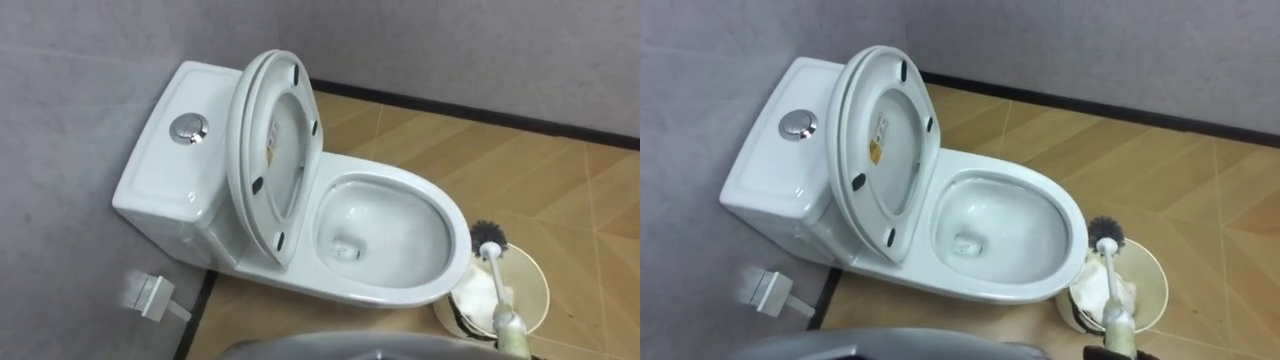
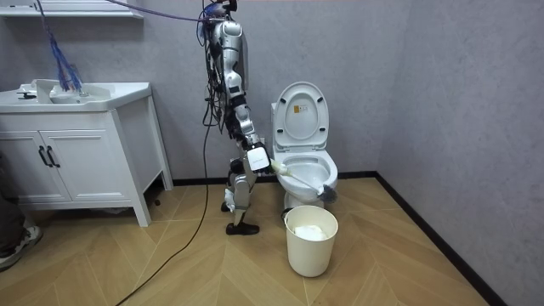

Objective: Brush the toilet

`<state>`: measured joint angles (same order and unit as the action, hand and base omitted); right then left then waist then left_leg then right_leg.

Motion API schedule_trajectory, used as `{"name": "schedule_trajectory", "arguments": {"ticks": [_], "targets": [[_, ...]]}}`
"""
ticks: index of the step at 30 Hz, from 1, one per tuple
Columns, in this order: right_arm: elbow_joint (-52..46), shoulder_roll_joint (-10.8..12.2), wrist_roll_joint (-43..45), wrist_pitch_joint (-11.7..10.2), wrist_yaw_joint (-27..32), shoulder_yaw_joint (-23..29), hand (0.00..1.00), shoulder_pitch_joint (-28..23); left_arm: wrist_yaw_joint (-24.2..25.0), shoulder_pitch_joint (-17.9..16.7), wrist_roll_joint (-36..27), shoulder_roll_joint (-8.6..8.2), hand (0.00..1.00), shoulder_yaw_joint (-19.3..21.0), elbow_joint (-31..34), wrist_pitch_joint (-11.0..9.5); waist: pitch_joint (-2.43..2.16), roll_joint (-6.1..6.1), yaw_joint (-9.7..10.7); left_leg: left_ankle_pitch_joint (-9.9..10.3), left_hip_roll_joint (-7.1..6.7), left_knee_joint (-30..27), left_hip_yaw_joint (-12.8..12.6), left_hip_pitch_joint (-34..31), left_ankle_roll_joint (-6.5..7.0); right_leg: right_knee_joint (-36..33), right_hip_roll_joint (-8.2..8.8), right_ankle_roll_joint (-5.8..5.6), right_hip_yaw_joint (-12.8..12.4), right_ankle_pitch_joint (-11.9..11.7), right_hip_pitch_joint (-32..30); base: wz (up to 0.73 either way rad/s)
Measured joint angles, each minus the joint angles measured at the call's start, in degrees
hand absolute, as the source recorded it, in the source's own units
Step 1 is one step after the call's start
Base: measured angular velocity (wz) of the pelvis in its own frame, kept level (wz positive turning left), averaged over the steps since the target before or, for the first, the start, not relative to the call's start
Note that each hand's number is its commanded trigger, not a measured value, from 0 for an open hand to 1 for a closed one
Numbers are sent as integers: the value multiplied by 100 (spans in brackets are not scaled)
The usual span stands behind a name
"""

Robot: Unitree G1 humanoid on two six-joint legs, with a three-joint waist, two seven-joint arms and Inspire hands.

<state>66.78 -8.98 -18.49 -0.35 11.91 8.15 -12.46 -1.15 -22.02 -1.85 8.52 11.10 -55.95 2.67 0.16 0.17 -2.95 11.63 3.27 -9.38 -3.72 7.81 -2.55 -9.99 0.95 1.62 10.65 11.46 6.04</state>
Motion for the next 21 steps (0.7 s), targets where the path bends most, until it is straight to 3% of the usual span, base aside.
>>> {"name": "schedule_trajectory", "arguments": {"ticks": [6, 7, 8, 21], "targets": [[15, 37, -91, 48, 0, 5, 100, 70, -110, 118, 516, -2, 0, -2, -103, 11, 3, 3, 136, 0, -1, 0, 0, 10, 0, 3, -5, 0, -3, -2, 14, 0], [15, 37, -115, 48, 1, 8, 21, 78, -117, 120, 540, -2, 0, -3, -101, 12, 3, 3, 152, 0, -1, 0, 0, 14, 0, 6, -5, 0, -3, -2, 19, 0], [17, 37, -144, 48, 14, 11, 1, 92, -130, 122, 580, -2, 0, -4, -94, 13, 4, 2, 203, 0, -1, 0, 0, 17, 0, 9, -3, 0, -1, -2, 23, 0], [80, 39, -424, 39, 117, 114, 0, 247, -246, 121, 661, -4, 0, -11, -146, 50, 8, 29, 266, 0, -3, 1, -27, 45, 0, 30, -17, 0, -104, 1, 22, -3]]}}
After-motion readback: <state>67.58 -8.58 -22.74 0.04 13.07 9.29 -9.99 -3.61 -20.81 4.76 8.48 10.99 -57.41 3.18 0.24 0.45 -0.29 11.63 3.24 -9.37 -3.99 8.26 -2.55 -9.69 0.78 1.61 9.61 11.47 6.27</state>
